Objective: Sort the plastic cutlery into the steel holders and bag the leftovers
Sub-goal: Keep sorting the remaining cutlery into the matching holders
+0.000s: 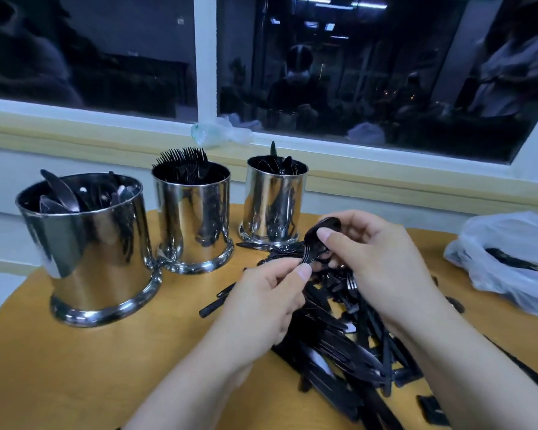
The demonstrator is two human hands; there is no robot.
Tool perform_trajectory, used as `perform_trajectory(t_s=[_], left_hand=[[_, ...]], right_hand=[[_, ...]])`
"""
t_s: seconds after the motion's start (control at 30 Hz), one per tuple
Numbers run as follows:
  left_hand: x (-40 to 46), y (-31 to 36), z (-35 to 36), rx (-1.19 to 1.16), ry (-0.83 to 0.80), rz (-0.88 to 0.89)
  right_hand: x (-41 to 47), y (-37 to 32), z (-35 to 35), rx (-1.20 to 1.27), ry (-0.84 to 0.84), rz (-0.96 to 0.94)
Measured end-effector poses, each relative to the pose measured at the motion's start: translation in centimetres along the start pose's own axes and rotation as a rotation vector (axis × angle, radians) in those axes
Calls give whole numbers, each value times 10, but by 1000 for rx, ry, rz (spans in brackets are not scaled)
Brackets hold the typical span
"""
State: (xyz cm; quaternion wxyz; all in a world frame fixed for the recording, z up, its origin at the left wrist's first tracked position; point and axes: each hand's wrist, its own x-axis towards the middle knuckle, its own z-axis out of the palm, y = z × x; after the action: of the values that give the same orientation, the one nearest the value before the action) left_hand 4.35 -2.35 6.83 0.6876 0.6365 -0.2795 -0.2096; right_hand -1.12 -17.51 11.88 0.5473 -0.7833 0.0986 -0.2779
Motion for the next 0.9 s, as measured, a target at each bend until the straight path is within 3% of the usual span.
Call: perform_trajectory(t_s=[0.2, 0.3, 0.47, 0.6, 0.67, 0.8, 0.9], left_hand=[[11, 13, -36, -96, 170, 34], [19, 13, -51, -64, 258, 43], [31, 9, -63, -40, 294, 39], [39, 4, -68, -27, 295, -1], [42, 2, -70, 3, 292, -8], [44, -1, -71, 55, 291, -11], [42, -5, -71, 65, 313, -17]], right_hand=[[59, -22, 19, -70, 40, -131], [102, -39, 19, -103, 157, -210], [176, -56, 14, -255, 277, -304], [226, -42, 18, -379, 299, -275], [241, -26, 25, -488, 265, -243], [233, 10, 39, -716, 20, -86], [207, 21, 32, -715, 72, -106]])
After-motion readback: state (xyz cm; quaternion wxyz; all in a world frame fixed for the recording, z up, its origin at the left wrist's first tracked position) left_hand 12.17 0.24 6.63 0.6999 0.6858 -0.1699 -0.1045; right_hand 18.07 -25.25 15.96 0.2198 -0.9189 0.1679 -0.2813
